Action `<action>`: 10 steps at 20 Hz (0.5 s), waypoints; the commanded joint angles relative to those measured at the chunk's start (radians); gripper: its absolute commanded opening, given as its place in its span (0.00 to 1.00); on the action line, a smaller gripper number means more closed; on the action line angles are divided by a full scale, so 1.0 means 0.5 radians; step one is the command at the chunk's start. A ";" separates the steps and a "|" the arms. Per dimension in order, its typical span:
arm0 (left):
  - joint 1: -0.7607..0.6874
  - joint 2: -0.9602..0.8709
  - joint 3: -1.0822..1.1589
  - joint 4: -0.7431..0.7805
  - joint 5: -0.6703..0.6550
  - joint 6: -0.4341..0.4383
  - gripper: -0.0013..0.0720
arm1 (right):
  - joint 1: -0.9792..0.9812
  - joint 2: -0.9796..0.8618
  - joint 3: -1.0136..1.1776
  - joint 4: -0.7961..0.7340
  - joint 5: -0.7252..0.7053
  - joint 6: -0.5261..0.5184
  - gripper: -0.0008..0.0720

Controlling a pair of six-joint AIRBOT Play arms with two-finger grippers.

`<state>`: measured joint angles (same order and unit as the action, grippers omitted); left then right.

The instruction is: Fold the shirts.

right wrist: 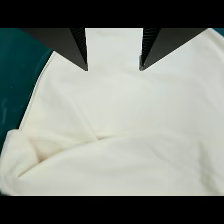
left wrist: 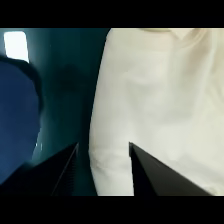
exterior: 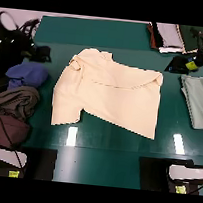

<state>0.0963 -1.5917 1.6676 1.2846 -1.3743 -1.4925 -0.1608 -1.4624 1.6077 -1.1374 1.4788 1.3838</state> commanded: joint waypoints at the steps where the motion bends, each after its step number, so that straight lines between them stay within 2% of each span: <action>1: 0.178 0.139 -0.490 -0.179 0.038 0.101 0.56 | -0.004 0.276 -0.417 0.093 -0.076 -0.057 0.53; 4: 0.187 0.150 -0.865 -0.210 0.218 0.123 0.57 | 0.063 0.473 -0.709 0.092 -0.233 -0.057 0.53; 7: 0.186 0.148 -1.066 -0.414 0.462 0.180 0.57 | 0.130 0.591 -0.877 0.094 -0.296 -0.055 0.53; 9: 0.180 0.148 -1.137 -0.467 0.578 0.178 0.73 | 0.136 0.642 -0.944 0.095 -0.291 -0.052 0.53; 10: 0.168 0.147 -1.157 -0.475 0.628 0.179 0.73 | 0.136 0.661 -0.960 0.095 -0.287 -0.044 0.53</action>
<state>0.1818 -1.5204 1.1564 1.0996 -1.1622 -1.4155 -0.1036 -1.1763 1.1858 -1.0939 1.3525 1.3582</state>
